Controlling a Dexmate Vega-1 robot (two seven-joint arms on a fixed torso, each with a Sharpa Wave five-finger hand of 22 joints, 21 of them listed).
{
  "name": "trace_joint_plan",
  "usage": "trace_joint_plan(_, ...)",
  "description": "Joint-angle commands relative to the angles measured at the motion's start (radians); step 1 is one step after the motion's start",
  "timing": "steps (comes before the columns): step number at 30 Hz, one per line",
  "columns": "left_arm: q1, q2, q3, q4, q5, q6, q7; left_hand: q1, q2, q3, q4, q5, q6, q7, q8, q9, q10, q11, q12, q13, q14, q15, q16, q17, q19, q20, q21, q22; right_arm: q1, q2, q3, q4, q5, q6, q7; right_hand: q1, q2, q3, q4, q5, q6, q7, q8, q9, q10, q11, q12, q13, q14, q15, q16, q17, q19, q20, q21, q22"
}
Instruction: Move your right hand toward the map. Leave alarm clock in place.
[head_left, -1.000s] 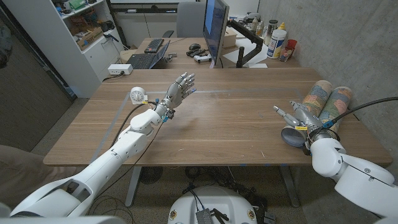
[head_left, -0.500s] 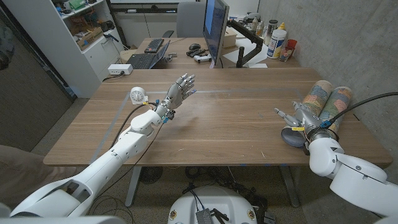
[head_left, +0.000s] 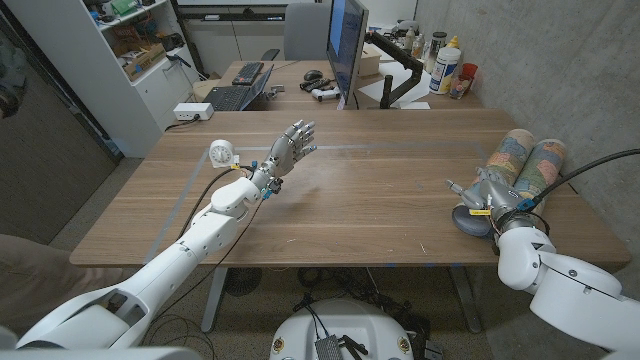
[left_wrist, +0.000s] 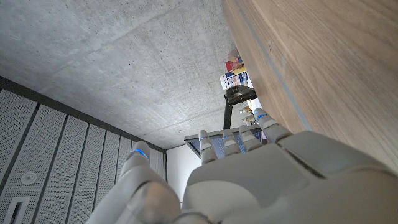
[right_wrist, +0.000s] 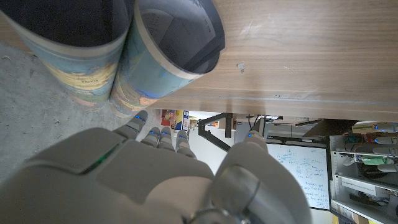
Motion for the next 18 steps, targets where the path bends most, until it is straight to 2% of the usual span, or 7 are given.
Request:
trace_joint_plan(1,-0.013,-0.006,0.007,0.02,0.0,-0.004,-0.021,0.01,-0.003,-0.003,-0.001,0.004,0.001,-0.003,-0.001,0.002,-0.001,0.001,-0.001,0.003,-0.006,0.001,0.005,0.005,-0.005,0.0,0.003,0.002,0.024,-0.008,-0.052,-0.025,0.01,-0.09,-0.037,0.023,-0.005,0.0,-0.014,0.011,-0.006,0.0,0.002,0.005,-0.009,0.006,0.001,0.005,-0.036,0.009,0.001,-0.001,0.007,-0.003,-0.004,0.004)
trace_joint_plan(9,-0.021,-0.011,0.009,0.032,-0.002,-0.005,-0.031,0.011,-0.004,-0.003,-0.002,0.005,0.002,-0.004,-0.001,0.002,-0.002,-0.001,-0.001,0.003,-0.007,0.003,0.004,0.005,-0.005,0.0,0.003,0.002,0.064,-0.03,-0.09,-0.054,0.024,-0.159,-0.045,0.047,-0.013,0.003,-0.03,0.025,-0.013,0.002,0.001,0.005,-0.013,0.007,0.0,0.005,-0.036,0.013,0.0,-0.001,0.012,-0.002,-0.008,0.004)
trace_joint_plan(13,-0.022,-0.014,0.01,0.035,-0.004,-0.006,-0.034,0.013,-0.005,-0.004,-0.003,0.006,0.003,-0.004,0.0,0.002,0.001,-0.003,0.0,0.003,-0.005,0.001,0.005,0.005,-0.005,0.0,0.002,0.002,0.125,-0.051,-0.153,-0.065,0.029,-0.215,-0.04,0.061,-0.015,0.006,-0.04,0.034,-0.014,0.002,0.002,0.005,-0.014,0.009,0.0,0.005,-0.038,0.014,0.0,-0.002,0.013,-0.002,-0.012,0.004)
trace_joint_plan(18,-0.022,-0.015,0.012,0.036,-0.003,-0.003,-0.035,0.014,-0.005,-0.004,-0.004,0.006,0.007,-0.004,0.002,0.002,0.005,-0.005,0.001,0.003,-0.005,-0.001,0.005,0.005,-0.004,0.0,0.003,0.002,0.177,-0.068,-0.213,-0.062,0.038,-0.241,-0.039,0.076,-0.019,0.008,-0.05,0.043,-0.01,0.003,0.005,0.006,-0.014,0.011,0.001,0.005,-0.036,0.014,0.0,-0.002,0.013,-0.003,-0.016,0.003)
